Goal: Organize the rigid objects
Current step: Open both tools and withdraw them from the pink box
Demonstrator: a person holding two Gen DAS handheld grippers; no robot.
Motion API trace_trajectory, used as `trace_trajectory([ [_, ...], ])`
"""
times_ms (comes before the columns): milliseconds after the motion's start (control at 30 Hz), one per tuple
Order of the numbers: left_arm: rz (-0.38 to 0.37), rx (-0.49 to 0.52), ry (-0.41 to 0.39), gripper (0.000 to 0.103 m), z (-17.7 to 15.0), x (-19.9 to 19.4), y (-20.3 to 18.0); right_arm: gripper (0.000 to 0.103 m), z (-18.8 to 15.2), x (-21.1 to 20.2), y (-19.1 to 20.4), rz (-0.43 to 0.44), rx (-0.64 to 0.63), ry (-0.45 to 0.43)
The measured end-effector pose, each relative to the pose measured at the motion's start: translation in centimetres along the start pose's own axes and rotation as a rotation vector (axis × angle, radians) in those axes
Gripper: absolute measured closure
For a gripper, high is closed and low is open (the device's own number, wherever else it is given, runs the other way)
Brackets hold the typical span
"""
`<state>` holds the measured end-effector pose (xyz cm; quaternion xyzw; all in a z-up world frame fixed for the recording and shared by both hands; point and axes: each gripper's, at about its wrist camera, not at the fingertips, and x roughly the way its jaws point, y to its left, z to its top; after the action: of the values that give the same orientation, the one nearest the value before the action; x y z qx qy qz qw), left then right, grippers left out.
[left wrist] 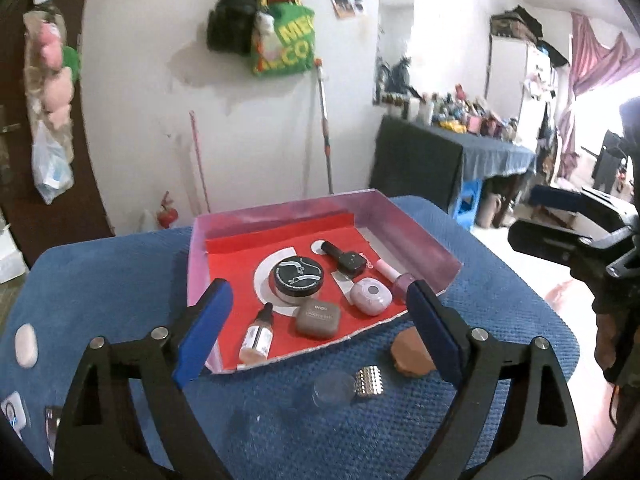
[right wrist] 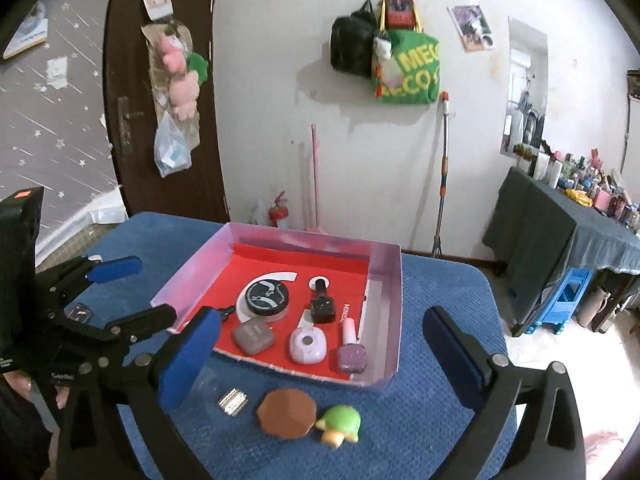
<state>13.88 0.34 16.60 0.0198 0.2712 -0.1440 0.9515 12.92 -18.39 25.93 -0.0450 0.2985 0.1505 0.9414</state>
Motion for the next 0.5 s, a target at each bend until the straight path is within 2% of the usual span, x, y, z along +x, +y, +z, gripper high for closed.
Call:
trace_trajectory([
  [100,0.004,-0.023,-0.039,0.009,-1.1,-1.8,-0.3,0.000,-1.3,-1.8,0.2,0.001,0.019,-0.030],
  [267,0.025,-0.034,-0.085,0.009,-2.8,-4.0,-0.9,0.000,-3.7,-4.1,0.6,-0.033,0.025,-0.084],
  [500,0.039,-0.081,-0.093,0.008,-6.3,-5.2,-1.4,0.000,-7.8,-5.0,1.5,-0.079,0.038,-0.100],
])
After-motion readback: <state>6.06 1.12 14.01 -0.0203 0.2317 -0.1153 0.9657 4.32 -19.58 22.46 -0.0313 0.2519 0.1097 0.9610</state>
